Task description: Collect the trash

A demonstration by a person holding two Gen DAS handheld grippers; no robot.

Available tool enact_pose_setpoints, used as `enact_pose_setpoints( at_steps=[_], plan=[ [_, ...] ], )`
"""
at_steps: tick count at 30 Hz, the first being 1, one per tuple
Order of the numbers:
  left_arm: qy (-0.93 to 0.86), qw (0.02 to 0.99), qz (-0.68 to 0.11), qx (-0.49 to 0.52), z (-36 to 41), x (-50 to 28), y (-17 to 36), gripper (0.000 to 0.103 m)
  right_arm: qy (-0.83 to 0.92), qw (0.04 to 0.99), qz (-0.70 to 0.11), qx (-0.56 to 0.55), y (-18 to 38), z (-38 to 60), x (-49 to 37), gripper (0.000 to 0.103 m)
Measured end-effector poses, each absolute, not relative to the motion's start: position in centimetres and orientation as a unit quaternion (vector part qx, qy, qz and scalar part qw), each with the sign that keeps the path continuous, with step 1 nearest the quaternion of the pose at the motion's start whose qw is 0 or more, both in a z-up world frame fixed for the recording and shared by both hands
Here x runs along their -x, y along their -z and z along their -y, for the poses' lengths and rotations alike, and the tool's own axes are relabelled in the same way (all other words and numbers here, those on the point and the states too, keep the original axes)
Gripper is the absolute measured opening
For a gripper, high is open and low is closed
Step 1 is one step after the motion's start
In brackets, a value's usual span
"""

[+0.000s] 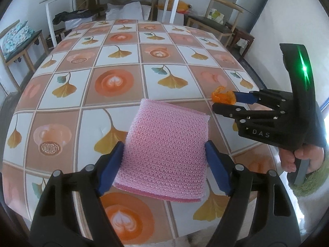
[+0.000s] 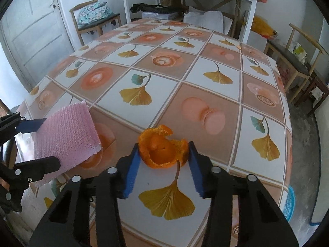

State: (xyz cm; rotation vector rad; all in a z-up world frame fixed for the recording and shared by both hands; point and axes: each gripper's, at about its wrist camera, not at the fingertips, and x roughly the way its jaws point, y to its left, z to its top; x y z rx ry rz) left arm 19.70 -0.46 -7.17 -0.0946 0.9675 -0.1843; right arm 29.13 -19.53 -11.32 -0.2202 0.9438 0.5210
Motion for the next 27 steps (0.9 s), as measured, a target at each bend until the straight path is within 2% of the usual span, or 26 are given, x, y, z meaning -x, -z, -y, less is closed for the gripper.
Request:
enact_pose_setpoints(
  at_steps=[4,13,27],
  plan=[
    [0.088,0.882,-0.461,0.049,0.6,-19.7,6.8,0.075,-0.246,0.856,-0.444,0.098,10.9,19.7,-29.0,0.029],
    [0.081,0.886,-0.454,0.053,0.6,-19.5,6.2,0.075,-0.243,0.859,-0.440,0.092,10.4,20.0,-28.7,0.018],
    [0.073,0.894,-0.439,0.045,0.4,-18.9,5.6,0.075,-0.230,0.872,-0.426,0.075,8.6,21.1,-28.2,0.016]
  ],
)
